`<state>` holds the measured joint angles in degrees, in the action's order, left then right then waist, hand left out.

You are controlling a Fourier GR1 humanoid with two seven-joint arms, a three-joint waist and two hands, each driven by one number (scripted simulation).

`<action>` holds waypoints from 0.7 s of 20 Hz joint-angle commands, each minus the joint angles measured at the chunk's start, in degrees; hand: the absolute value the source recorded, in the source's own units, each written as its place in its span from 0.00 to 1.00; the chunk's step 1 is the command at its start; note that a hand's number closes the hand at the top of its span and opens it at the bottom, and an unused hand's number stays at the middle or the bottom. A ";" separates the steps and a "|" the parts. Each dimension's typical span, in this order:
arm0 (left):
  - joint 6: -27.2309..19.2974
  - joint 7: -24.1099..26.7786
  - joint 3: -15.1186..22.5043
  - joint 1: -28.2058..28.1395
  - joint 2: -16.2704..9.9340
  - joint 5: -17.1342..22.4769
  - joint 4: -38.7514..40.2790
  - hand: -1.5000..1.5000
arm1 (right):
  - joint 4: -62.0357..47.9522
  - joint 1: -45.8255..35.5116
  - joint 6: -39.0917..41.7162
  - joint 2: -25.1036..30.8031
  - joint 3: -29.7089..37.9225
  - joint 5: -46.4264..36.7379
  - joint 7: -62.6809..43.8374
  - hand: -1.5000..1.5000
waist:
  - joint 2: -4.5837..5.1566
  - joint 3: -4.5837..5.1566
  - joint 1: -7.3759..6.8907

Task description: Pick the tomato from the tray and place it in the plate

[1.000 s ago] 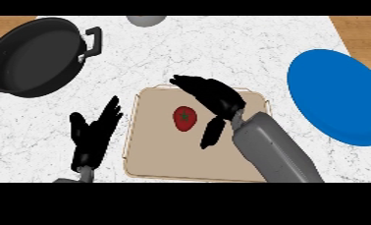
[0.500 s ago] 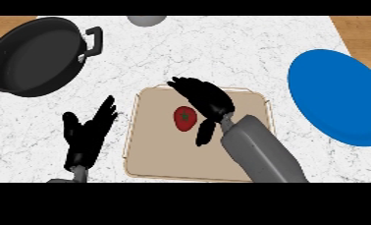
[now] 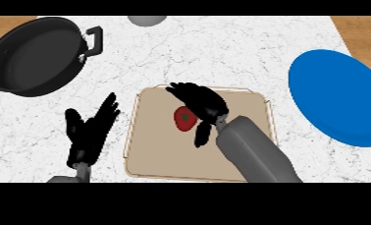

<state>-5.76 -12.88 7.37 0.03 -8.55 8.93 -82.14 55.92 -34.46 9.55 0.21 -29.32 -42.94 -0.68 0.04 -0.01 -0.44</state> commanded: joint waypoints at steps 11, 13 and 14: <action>2.12 -1.63 -1.51 -2.13 0.55 -1.17 -1.94 0.50 | 0.33 3.32 -5.08 -0.21 -3.85 -8.71 4.71 1.00 | -0.10 0.00 0.26; 1.78 0.00 -0.98 -1.93 1.60 -2.12 -1.59 0.50 | -1.88 -1.73 -6.81 -0.21 -2.00 -6.16 4.78 1.00 | -0.05 0.00 0.03; 3.81 1.03 -2.31 -1.68 0.46 -0.38 0.05 0.50 | -4.99 -0.38 -13.89 -0.21 -3.17 -5.54 7.41 1.00 | 0.06 -0.01 -0.25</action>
<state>-3.80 -12.11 6.14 -1.20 -7.31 7.46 -82.07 52.13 -35.63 2.44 0.01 -32.11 -48.67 4.85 -0.04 -0.02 -0.49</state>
